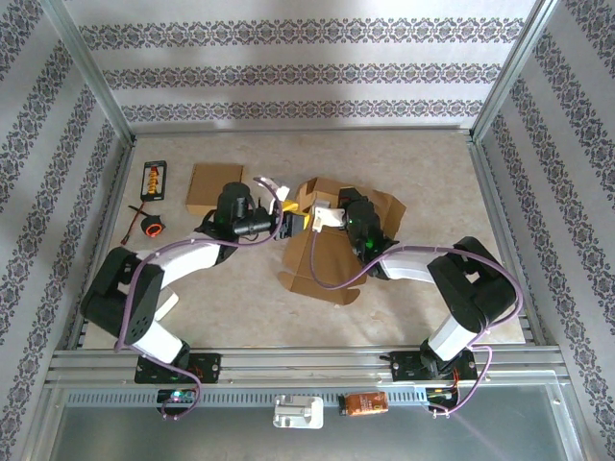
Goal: Fold the paper box
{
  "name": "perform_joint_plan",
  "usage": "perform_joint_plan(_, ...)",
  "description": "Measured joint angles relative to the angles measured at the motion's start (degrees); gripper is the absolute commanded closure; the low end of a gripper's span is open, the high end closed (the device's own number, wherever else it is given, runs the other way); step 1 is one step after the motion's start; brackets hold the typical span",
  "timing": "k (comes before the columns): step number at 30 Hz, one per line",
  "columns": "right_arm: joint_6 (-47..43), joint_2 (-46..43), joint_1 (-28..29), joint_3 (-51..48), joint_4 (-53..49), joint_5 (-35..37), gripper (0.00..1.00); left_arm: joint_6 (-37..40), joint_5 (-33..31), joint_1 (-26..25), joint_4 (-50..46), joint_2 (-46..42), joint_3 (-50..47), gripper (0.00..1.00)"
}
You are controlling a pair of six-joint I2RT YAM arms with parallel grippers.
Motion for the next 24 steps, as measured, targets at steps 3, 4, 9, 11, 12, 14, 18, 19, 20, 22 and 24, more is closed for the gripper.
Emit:
perform_joint_plan(3,-0.79,0.24,0.42,-0.63,1.44,0.17,1.00,4.04,-0.02,3.28,-0.50,-1.66,-0.09,0.47)
perform_joint_plan(4,-0.96,0.24,0.50,-0.79,1.81,0.17,1.00,4.94,0.00,5.03,-0.72,-1.73,-0.09,0.49)
perform_joint_plan(9,-1.64,0.24,0.50,-1.25,2.64,0.11,1.00,11.96,-0.17,12.83,-4.68,-0.42,0.98,0.55)
perform_joint_plan(11,-1.95,0.24,0.61,-1.25,2.64,0.11,1.00,16.50,0.90,13.16,-9.33,2.14,4.04,0.57)
perform_joint_plan(12,-2.08,0.24,0.70,-1.27,2.64,0.17,1.00,19.02,2.05,13.09,-12.17,4.11,6.51,0.58)
perform_joint_plan(14,-2.34,0.24,0.85,-1.27,2.64,0.17,1.00,23.04,4.92,13.03,-17.31,8.09,11.39,0.59)
perform_joint_plan(18,-2.49,0.24,0.85,-1.27,2.64,0.17,1.00,27.58,11.50,12.98,-24.24,14.19,18.40,0.61)
perform_joint_plan(19,-2.49,0.24,0.85,-1.27,2.64,0.15,1.00,28.37,12.63,12.87,-25.68,15.30,19.65,0.61)
perform_joint_plan(20,-2.49,0.24,0.85,-1.27,2.64,0.15,1.00,29.22,13.84,12.76,-27.32,16.55,21.14,0.61)
perform_joint_plan(22,-2.49,0.24,0.85,-1.27,2.64,0.15,1.00,30.82,16.31,12.39,-30.95,18.97,24.33,0.61)
perform_joint_plan(24,-2.47,0.24,0.85,-1.27,2.62,0.15,1.00,32.85,18.18,11.61,-35.19,21.57,28.17,0.60)
